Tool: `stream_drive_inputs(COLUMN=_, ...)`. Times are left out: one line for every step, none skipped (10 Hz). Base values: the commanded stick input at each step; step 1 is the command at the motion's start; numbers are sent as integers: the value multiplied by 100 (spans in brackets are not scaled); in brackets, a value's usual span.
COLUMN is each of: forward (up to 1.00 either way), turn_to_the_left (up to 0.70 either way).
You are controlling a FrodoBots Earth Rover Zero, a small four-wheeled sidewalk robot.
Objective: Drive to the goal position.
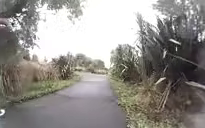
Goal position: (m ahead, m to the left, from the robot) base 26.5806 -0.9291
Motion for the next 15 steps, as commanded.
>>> stream_drive_inputs(forward=85, turn_to_the_left=0)
stream_drive_inputs(forward=85, turn_to_the_left=0)
stream_drive_inputs(forward=85, turn_to_the_left=0)
stream_drive_inputs(forward=85, turn_to_the_left=0)
stream_drive_inputs(forward=85, turn_to_the_left=0)
stream_drive_inputs(forward=85, turn_to_the_left=0)
stream_drive_inputs(forward=85, turn_to_the_left=0)
stream_drive_inputs(forward=85, turn_to_the_left=0)
stream_drive_inputs(forward=85, turn_to_the_left=0)
stream_drive_inputs(forward=85, turn_to_the_left=0)
stream_drive_inputs(forward=85, turn_to_the_left=0)
stream_drive_inputs(forward=85, turn_to_the_left=0)
stream_drive_inputs(forward=85, turn_to_the_left=0)
stream_drive_inputs(forward=85, turn_to_the_left=0)
stream_drive_inputs(forward=85, turn_to_the_left=0)
